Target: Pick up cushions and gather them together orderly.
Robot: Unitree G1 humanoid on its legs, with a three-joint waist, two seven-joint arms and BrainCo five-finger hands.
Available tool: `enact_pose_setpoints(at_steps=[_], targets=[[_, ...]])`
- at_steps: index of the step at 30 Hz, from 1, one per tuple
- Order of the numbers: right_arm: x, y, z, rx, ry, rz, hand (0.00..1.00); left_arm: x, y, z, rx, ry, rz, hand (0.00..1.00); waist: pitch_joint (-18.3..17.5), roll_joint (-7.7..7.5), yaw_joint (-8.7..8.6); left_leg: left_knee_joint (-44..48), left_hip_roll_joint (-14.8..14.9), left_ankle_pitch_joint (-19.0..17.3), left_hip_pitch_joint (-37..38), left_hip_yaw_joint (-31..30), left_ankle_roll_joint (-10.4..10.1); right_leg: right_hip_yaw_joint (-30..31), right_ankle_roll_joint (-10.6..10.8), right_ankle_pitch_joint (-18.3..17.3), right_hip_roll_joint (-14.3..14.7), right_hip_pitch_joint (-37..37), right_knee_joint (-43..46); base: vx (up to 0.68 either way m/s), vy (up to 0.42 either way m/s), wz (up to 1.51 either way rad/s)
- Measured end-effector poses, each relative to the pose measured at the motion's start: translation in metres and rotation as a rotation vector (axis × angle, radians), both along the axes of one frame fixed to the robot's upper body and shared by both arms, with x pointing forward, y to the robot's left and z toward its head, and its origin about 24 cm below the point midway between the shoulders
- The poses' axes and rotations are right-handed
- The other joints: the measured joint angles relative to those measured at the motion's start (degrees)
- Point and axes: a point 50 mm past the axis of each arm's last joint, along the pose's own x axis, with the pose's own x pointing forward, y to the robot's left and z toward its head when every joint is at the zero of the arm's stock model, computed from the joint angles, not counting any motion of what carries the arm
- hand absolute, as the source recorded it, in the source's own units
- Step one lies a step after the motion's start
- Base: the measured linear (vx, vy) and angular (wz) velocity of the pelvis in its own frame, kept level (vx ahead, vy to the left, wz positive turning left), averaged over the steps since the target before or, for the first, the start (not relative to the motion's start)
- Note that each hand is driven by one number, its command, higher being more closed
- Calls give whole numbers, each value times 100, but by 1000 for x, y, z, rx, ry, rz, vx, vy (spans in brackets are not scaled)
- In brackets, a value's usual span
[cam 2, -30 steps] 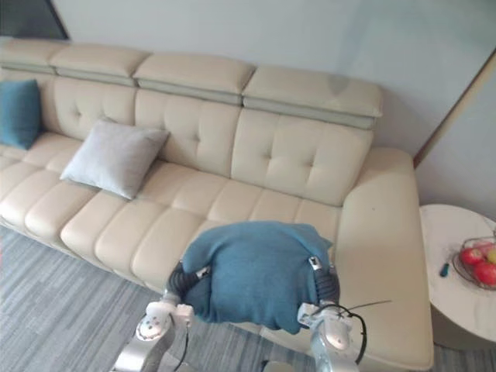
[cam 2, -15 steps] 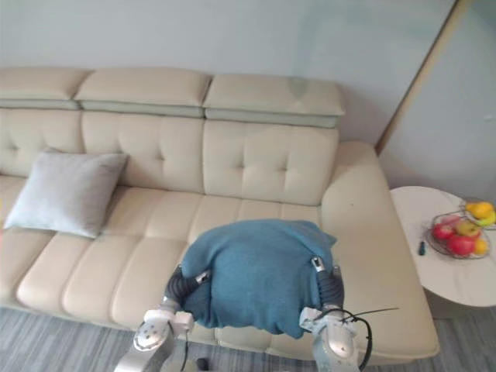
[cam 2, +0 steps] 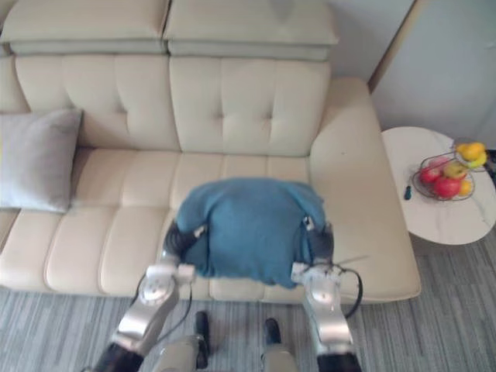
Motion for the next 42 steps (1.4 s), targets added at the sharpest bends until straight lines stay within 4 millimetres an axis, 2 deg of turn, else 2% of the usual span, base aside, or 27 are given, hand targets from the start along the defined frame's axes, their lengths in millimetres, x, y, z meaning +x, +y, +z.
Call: enact_pose_setpoints(at_steps=[2, 4, 5, 6, 7, 8, 10, 11, 13, 15, 16, 20, 24, 27, 31, 33, 38, 42], targets=[[33, 4, 45, -46, -129, -5, 100, 32, 0, 44, 34, -133, 44, 100, 100, 17, 34, -237, 20, 270, -293, -34, 14, -37, 5, 135, 39, -388, 1, -208, -78, 4], [50, 8, 81, -73, -228, -10, 100, 48, 1, 78, 47, -230, 85, 100, 195, 49, 48, -482, 18, 484, -383, -48, 6, -62, -8, 204, 45, -589, 8, -113, -52, 6], [59, 11, 109, -94, -308, -21, 100, 57, 1, 104, 38, -305, 118, 100, 317, 98, 47, -623, 17, 649, -429, -78, -25, -103, -9, 244, 53, -687, 18, -93, -55, 9], [65, 15, 134, -124, -383, -41, 100, 62, 0, 128, 21, -376, 146, 100, 340, 123, 46, -737, 16, 753, -540, -102, -41, -125, -7, 255, 69, -872, 59, -87, -55, 10], [67, 16, 149, -136, -423, -55, 100, 64, 1, 141, 11, -416, 161, 100, 353, 141, 47, -800, 12, 817, -611, -120, -36, -147, -9, 257, 73, -974, 90, -65, -48, 10], [73, 19, 173, -163, -485, -80, 100, 69, 1, 165, -9, -478, 186, 100, 378, 168, 42, -950, 5, 976, -716, -159, -50, -180, -10, 283, 80, -1139, 107, -34, -41, 10], [82, 25, 207, -174, -550, -131, 100, 76, 1, 198, -49, -554, 239, 100, 445, 209, 39, -1165, 23, 1155, -844, -188, -76, -233, -26, 310, 107, -1337, 111, -23, -35, 9], [84, 27, 214, -166, -564, -141, 0, 77, 1, 206, -62, -569, 254, 0, 481, 207, 39, -1201, 31, 1183, -869, -190, -85, -239, -31, 313, 115, -1375, 112, 1, -26, 6], [92, 32, 239, -145, -582, -182, 0, 84, 2, 232, -99, -592, 315, 0, 715, 257, 41, -1327, 49, 1275, -915, -234, -121, -314, -34, 314, 133, -1452, 111, 17, -31, 7], [98, 31, 247, -141, -566, -199, 0, 89, 3, 240, -102, -581, 340, 0, 729, 267, 41, -1390, 48, 1358, -1051, -241, -131, -325, -37, 316, 137, -1613, 117, 17, -27, 8], [106, 28, 254, -123, -523, -209, 0, 96, 4, 249, -120, -550, 358, 0, 806, 326, 41, -1404, 57, 1393, -1221, -323, -146, -395, -51, 326, 138, -1752, 120, 23, -22, 14], [124, 23, 251, 14, -341, -138, 0, 112, 2, 254, -167, -412, 305, 0, 1095, 344, 36, -1646, 77, 1587, -1330, -369, -200, -550, -53, 327, 148, -1884, 83, 36, -26, 12], [129, 22, 243, 79, -280, -92, 0, 121, 6, 238, -187, -317, 266, 0, 1244, 340, 27, -1754, 123, 1668, -1598, -487, -300, -669, -55, 329, 190, -2135, 62, 46, -33, 9], [129, 21, 243, 114, -277, -78, 0, 124, 5, 228, -203, -277, 239, 0, 1580, 328, -6, -1754, 121, 1800, -1627, -516, -411, -711, -59, 326, 187, -2136, 108, 25, -33, 13], [129, 25, 235, 140, -280, -46, 0, 126, 12, 209, -210, -238, 241, 0, 1877, 333, -103, -1754, 116, 1823, -1629, -530, -440, -732, -140, 197, 205, -2202, 326, 16, -37, 7], [128, 22, 230, 151, -290, -44, 0, 127, 14, 206, -207, -241, 233, 0, 1927, 329, -101, -1754, 116, 1887, -1629, -554, -533, -754, -153, 165, 212, -2283, 520, 4, -48, 13], [128, 18, 212, 197, -276, -38, 0, 126, 31, 193, -191, -240, 255, 0, 1927, 328, -110, -1756, 128, 1886, -1536, -595, -533, -798, -267, -101, 233, -2385, 960, 5, -68, 6], [115, 1, 201, 252, -357, -71, 0, 120, 46, 182, -227, -260, 287, 0, 1929, 325, -147, -1757, 124, 1886, -1481, -647, -533, -816, -267, -181, 233, -2395, 1115, 9, -57, 5]])
